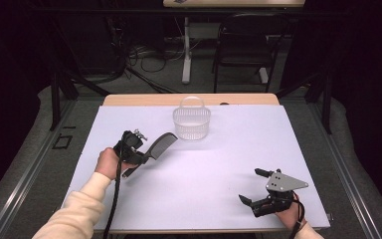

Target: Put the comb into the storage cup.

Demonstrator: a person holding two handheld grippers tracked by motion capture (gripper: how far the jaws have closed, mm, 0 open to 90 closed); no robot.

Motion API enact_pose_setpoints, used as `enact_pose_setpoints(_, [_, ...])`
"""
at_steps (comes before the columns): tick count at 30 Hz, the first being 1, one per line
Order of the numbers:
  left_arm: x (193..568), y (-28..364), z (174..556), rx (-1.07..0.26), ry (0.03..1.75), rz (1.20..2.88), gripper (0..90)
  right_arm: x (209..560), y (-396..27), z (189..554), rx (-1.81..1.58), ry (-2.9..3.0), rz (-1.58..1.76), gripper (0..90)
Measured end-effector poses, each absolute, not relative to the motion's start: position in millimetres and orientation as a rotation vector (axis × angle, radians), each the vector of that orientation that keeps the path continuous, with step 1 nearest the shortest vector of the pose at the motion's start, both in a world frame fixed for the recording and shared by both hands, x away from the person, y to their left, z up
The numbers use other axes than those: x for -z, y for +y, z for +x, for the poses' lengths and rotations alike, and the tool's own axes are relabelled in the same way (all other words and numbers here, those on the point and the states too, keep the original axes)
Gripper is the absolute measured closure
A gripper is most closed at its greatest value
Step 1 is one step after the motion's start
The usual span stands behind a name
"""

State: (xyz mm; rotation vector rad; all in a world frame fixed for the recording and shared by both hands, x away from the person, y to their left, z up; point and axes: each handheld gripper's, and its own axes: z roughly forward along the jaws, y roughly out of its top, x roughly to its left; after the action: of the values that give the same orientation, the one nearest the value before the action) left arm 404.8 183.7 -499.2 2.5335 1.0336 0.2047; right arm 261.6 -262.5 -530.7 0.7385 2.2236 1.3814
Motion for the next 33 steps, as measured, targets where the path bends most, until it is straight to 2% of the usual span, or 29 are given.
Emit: enact_pose_setpoints(33, [491.9,194.0,387.9,-0.279,1.007,2.344,72.3,529.9,-263.5,261.7,-1.381,2.219,0.737,0.0])
